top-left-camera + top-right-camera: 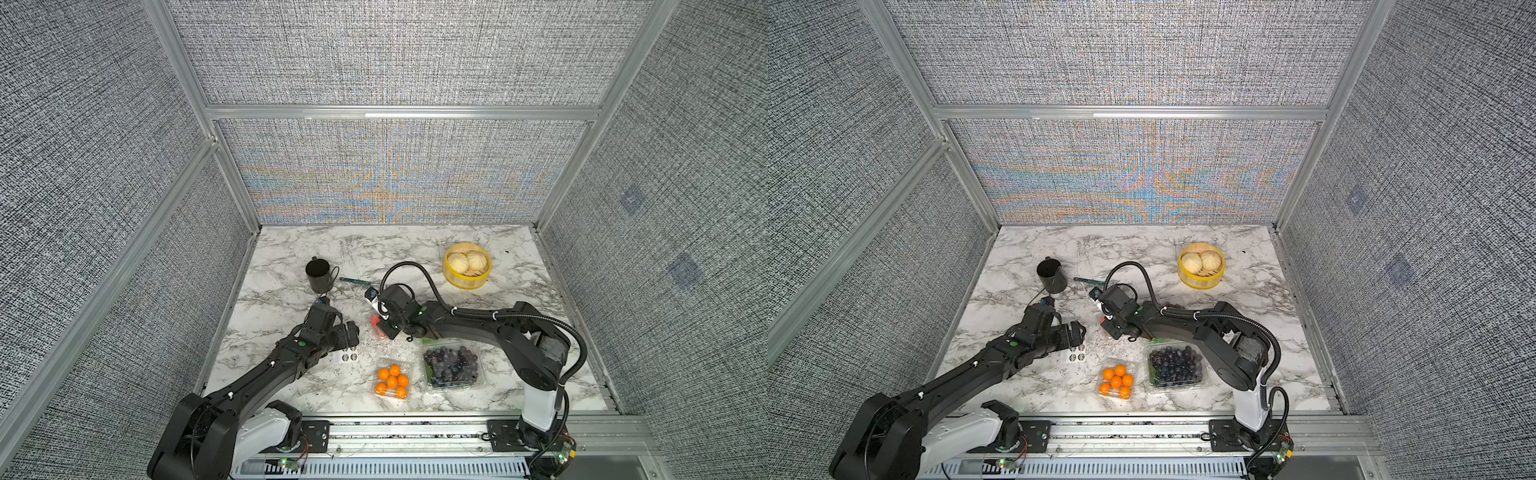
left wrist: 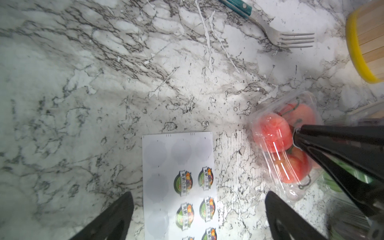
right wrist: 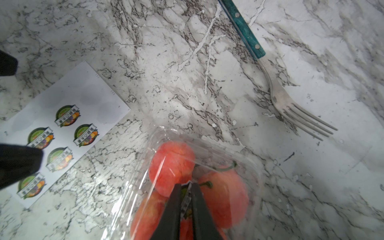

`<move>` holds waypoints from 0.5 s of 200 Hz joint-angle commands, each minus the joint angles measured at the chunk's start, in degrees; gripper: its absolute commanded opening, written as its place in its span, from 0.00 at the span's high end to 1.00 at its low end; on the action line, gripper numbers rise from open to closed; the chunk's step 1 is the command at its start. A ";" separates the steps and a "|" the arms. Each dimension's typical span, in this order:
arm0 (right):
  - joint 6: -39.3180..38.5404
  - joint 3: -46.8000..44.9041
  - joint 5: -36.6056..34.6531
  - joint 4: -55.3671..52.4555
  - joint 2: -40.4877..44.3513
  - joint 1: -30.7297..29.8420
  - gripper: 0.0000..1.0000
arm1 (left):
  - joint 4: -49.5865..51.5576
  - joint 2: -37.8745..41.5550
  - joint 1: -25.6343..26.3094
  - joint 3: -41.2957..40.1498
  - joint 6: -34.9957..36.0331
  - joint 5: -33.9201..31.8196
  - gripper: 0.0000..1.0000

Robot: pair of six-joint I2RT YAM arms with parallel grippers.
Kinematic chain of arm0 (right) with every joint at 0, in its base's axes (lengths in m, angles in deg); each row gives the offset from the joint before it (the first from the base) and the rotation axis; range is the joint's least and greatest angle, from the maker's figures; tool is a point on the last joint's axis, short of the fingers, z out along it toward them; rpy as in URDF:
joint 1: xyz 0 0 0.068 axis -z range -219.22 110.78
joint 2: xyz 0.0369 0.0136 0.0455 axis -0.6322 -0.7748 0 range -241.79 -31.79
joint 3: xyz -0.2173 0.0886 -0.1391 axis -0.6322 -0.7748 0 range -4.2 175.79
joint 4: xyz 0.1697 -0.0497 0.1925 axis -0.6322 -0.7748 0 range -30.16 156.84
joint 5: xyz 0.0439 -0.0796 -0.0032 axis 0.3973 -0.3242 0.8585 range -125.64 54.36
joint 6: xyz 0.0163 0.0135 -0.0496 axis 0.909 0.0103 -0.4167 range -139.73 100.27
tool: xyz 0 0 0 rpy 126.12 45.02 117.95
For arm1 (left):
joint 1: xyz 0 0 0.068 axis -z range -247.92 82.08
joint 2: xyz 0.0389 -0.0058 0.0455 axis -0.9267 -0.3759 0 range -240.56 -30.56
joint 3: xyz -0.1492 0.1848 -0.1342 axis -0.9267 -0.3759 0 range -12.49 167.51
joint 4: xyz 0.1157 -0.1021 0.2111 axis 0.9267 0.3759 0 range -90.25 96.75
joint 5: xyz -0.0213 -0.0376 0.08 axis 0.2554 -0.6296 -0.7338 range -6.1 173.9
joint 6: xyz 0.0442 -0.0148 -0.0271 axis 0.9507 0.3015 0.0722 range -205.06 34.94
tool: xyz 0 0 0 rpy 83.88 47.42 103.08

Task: Label fruit boxes
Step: Place the label sticker at the center of the board.

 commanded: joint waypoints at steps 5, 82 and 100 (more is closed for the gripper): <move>0.56 -0.44 2.17 -1.71 2.07 -0.03 0.70 | 1.16 0.83 -0.04 0.40 0.49 0.17 0.02; 1.34 -10.86 0.01 9.90 21.66 -0.40 0.02 | 8.96 5.65 3.16 0.13 -0.98 -6.66 0.00; 0.94 -15.03 -1.82 11.93 26.25 -0.31 0.01 | 6.98 4.60 3.45 -0.70 -0.98 -4.34 0.00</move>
